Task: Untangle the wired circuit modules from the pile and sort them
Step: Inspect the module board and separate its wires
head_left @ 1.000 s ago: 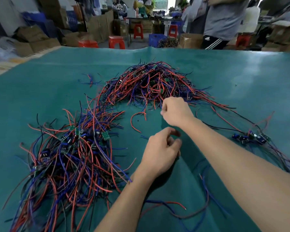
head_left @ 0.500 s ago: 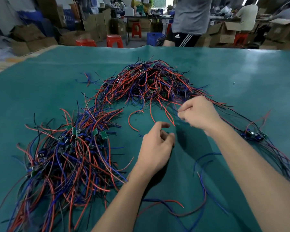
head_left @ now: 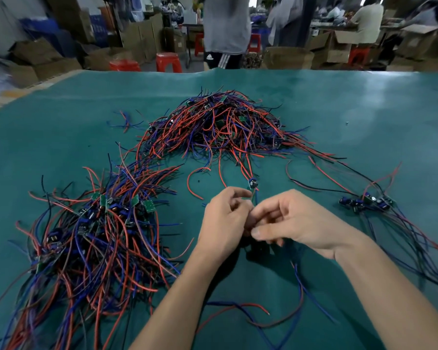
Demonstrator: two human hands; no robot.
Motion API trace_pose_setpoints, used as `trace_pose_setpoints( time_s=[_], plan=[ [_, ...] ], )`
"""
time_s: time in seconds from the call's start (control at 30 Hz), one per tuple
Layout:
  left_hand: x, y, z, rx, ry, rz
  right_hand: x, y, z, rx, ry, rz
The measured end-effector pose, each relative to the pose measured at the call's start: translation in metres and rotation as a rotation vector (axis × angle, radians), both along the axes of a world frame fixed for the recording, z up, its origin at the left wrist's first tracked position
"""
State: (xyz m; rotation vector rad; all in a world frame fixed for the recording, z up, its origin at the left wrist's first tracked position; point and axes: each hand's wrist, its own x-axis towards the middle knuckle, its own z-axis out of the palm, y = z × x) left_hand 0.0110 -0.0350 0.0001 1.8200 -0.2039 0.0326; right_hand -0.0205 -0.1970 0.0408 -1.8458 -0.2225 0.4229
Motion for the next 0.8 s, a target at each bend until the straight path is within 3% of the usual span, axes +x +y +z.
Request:
trace_pose_setpoints(
  time_s=[0.1,0.27,0.33,0.5,0.8],
  plan=[
    [0.0,-0.001,-0.002,-0.036,0.015,-0.023,0.002,-0.001,-0.006,0.018,-0.039,-0.105],
    [-0.005,-0.003,0.001,-0.188,0.042,-0.121,0.014,-0.007,-0.02,-0.196,-0.23,-0.665],
    [-0.006,-0.003,0.002,-0.186,0.021,-0.162,0.015,-0.002,-0.021,-0.104,-0.201,-0.657],
    [-0.009,-0.003,0.005,-0.198,0.048,-0.247,0.01,0.011,-0.006,0.423,-0.047,-0.563],
    [-0.01,-0.002,0.01,-0.14,0.09,-0.266,0.009,0.012,-0.004,0.594,0.033,-0.612]
  ],
)
